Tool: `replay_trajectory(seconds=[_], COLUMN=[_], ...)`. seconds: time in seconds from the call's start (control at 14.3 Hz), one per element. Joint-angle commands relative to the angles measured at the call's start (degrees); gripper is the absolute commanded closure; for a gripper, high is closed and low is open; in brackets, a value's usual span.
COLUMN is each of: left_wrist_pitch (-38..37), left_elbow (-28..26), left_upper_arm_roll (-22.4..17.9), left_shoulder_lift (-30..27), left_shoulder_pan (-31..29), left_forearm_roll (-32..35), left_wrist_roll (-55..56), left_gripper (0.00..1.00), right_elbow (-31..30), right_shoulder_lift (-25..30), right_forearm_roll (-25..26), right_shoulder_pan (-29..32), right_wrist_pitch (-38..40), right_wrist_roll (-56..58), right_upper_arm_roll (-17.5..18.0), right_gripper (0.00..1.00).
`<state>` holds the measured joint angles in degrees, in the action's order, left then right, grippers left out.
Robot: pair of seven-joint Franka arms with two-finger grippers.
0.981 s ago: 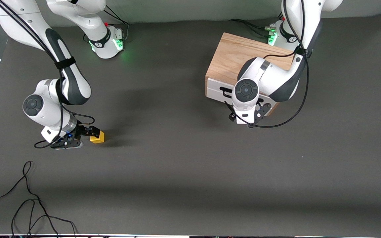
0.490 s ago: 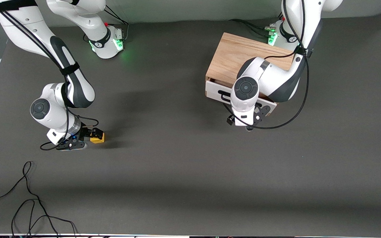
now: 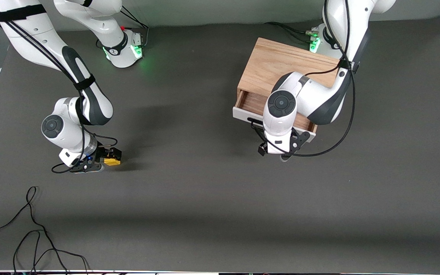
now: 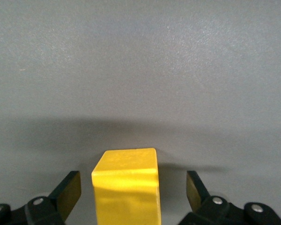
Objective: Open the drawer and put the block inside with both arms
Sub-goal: 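Pull the drawer open with the left gripper while the right gripper grasps the cube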
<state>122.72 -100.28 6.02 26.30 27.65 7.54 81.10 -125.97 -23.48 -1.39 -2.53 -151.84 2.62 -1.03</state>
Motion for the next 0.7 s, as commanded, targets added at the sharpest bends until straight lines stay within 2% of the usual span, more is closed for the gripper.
replay_trajectory(seconds=[0.0,0.42,0.63], left_wrist_pitch=[0.3,0.0,-1.0], left_elbow=[4.0,7.4,7.3], left_upper_arm_roll=[-0.2,-0.1,-0.1], left_shoulder_lift=[2.6,3.3,3.3], left_shoulder_pan=[0.2,0.2,0.3], left_forearm_roll=[1.2,1.2,1.2], left_wrist_roll=[-0.2,-0.7,-0.6], left_gripper=[0.01,0.01,0.01], right_elbow=[-0.7,-0.8,-0.8], right_shoulder_lift=[-0.4,-1.1,-1.2], right_forearm_roll=[-0.9,-0.9,-0.9], right_shoulder_pan=[-0.4,-0.4,-0.4], right_wrist_pitch=[-1.9,-2.9,-3.0], right_wrist_roll=[0.5,0.5,0.5], right_upper_arm_roll=[0.0,-0.1,-0.1], right_gripper=[0.0,0.0,0.0])
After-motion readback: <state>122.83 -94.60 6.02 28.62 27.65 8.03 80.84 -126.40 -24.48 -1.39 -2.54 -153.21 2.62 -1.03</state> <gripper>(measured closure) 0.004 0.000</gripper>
